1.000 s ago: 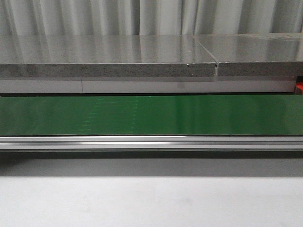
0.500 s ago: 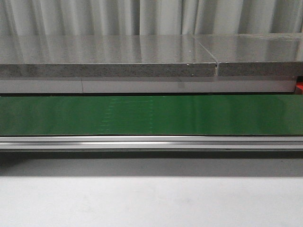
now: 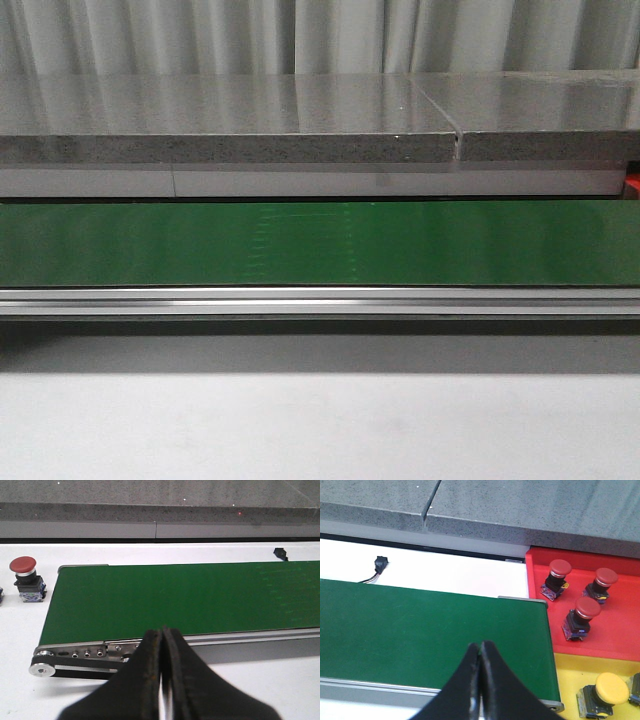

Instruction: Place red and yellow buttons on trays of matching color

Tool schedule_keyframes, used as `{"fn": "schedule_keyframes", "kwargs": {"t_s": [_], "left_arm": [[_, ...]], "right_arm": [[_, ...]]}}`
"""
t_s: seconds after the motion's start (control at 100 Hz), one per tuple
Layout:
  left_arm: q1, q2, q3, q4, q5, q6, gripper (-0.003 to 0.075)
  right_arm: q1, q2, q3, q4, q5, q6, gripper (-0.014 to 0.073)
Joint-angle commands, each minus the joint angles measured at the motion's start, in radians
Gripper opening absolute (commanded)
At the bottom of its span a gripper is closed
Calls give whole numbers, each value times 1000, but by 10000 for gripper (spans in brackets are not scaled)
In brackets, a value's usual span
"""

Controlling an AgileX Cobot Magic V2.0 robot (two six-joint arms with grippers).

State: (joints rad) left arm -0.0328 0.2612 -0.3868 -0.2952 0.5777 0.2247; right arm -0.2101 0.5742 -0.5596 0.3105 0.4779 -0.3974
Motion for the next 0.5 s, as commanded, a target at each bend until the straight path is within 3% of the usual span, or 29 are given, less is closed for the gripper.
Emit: {"fn": "schedule_keyframes", "kwargs": {"t_s": [0.0, 0.31, 0.41, 0.49], "left_arm": [[-8, 9, -26, -20, -69, 0, -19], [-8, 9, -26, -20, -69, 0, 4], [-8, 9, -26, -20, -69, 0, 127], [-8, 9, -26, -20, -69, 0, 318]], "right_arm": [[0, -1, -27, 6, -68, -8, -68], [0, -1, -27, 6, -68, -8, -68], [0, -1, -27, 6, -68, -8, -68], [0, -1, -27, 6, -68, -8, -68]]}}
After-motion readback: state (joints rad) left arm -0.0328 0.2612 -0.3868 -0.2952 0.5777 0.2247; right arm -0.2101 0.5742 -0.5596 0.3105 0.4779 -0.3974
